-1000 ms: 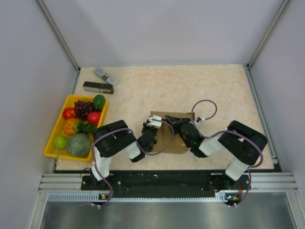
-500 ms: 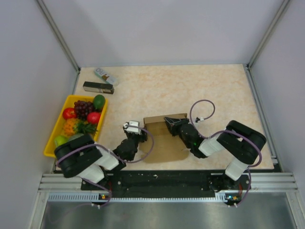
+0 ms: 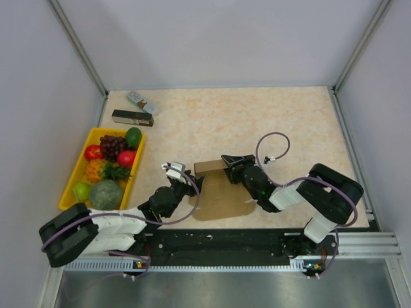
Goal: Fold the paper box
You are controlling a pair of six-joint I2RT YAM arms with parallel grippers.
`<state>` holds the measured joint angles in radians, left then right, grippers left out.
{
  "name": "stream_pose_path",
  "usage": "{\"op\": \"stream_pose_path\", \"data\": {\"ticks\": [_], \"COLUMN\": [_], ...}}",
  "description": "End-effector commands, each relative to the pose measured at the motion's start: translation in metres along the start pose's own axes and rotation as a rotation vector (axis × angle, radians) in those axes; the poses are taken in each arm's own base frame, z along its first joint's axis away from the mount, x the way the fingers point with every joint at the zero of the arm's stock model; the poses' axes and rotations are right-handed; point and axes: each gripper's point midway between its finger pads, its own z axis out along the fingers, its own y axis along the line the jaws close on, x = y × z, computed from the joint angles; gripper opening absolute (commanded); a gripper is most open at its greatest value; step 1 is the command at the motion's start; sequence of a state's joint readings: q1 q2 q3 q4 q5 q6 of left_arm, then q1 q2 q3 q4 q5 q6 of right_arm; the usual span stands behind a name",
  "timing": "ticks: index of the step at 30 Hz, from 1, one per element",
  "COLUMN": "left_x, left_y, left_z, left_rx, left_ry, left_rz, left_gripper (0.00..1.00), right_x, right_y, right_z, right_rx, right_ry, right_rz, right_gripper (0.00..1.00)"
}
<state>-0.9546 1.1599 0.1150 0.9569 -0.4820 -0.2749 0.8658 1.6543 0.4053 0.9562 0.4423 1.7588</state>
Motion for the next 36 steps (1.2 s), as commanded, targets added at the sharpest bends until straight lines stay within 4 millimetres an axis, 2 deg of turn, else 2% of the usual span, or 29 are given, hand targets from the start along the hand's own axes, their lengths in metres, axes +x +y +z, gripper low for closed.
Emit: {"op": "stream_pose_path", "data": {"ticks": [1,3,4,5,6,8,9,10,11,12,13,14,15,16,17,18,19,20,21,22,24,27,29,30,36], "left_x": [-0.013,-0.021,-0.028,-0.037,-0.054,-0.074,-0.081,-0.1,-0.105,-0.095,-0.12,-0.111,-0.096,-0.11,-0.105,-0.093,-0.098,-0.096,-0.086,-0.091,-0.08,-0.071,-0.069,-0.064,-0.053], "left_y": [-0.019,-0.018,-0.019,-0.013,-0.011,-0.009,-0.009,-0.018,-0.021,-0.027,-0.039,-0.038,-0.04,-0.05,-0.049,-0.051,-0.064,-0.065,-0.068,-0.071,-0.07,-0.067,-0.064,-0.062,-0.071], "left_z": [-0.01,-0.02,-0.022,-0.023,-0.026,-0.026,-0.024,-0.021,-0.017,-0.008,0.0,0.005,0.017,0.026,0.031,0.04,0.045,0.051,0.057,0.062,0.067,0.069,0.069,0.068,0.077], "left_rx": [0.089,0.099,0.102,0.074,0.061,0.026,0.017,0.029,0.033,0.048,0.063,0.048,0.041,0.055,0.054,0.058,0.121,0.139,0.155,0.159,0.17,0.183,0.184,0.182,0.25], "left_ry": [0.038,0.049,0.042,0.016,-0.034,-0.057,-0.059,-0.066,-0.054,0.01,-0.005,0.059,0.13,0.135,0.173,0.222,0.231,0.245,0.279,0.277,0.314,0.332,0.337,0.346,0.398], "left_rz": [-0.051,-0.035,-0.032,-0.035,-0.043,-0.058,-0.052,-0.055,-0.039,0.007,0.009,0.049,0.088,0.085,0.098,0.105,0.09,0.085,0.103,0.11,0.165,0.234,0.262,0.275,0.311], "left_gripper": [0.64,0.64,0.64,0.64,0.64,0.66,0.67,0.68,0.7,0.73,0.74,0.75,0.75,0.75,0.75,0.75,0.75,0.75,0.75,0.74,0.74,0.75,0.75,0.75,0.73], "right_x": [0.004,0.007,0.005,0.004,0.004,-0.001,0.001,0.0,-0.005,-0.002,-0.003,-0.006,-0.017,-0.022,-0.033,-0.05,-0.053,-0.066,-0.069,-0.079,-0.096,-0.098,-0.092,-0.086,-0.084], "right_y": [0.009,0.015,0.003,0.001,0.006,0.002,0.012,0.01,-0.011,-0.011,0.005,0.006,-0.022,0.002,0.003,-0.016,-0.003,0.005,0.003,-0.005,-0.016,-0.024,-0.019,-0.025,-0.029], "right_z": [-0.012,-0.021,-0.024,-0.027,-0.033,-0.042,-0.05,-0.055,-0.06,-0.067,-0.075,-0.08,-0.091,-0.097,-0.101,-0.112,-0.115,-0.118,-0.121,-0.126,-0.123,-0.116,-0.108,-0.104,-0.09], "right_rx": [-0.004,-0.021,0.026,0.027,0.013,0.006,-0.031,-0.026,0.05,0.052,0.019,0.007,0.135,0.098,0.116,0.227,0.208,0.196,0.21,0.272,0.323,0.333,0.288,0.29,0.249], "right_ry": [0.047,0.081,0.086,0.094,0.104,0.11,0.137,0.154,0.175,0.216,0.225,0.245,0.284,0.254,0.24,0.254,0.245,0.227,0.246,0.26,0.283,0.342,0.375,0.423,0.442], "right_rz": [-0.062,-0.124,-0.166,-0.223,-0.245,-0.305,-0.325,-0.356,-0.45,-0.499,-0.552,-0.704,-0.813,-0.873,-0.971,-1.017,-1.028,-1.069,-1.071,-1.078,-1.072,-1.109,-1.146,-1.143,-1.199], "right_gripper": [0.59,0.66,0.69,0.73,0.75,0.78,0.79,0.79,0.8,0.8,0.8,0.8,0.8,0.8,0.8,0.79,0.78,0.74,0.72,0.7,0.65,0.67,0.72,0.72,0.72]}}
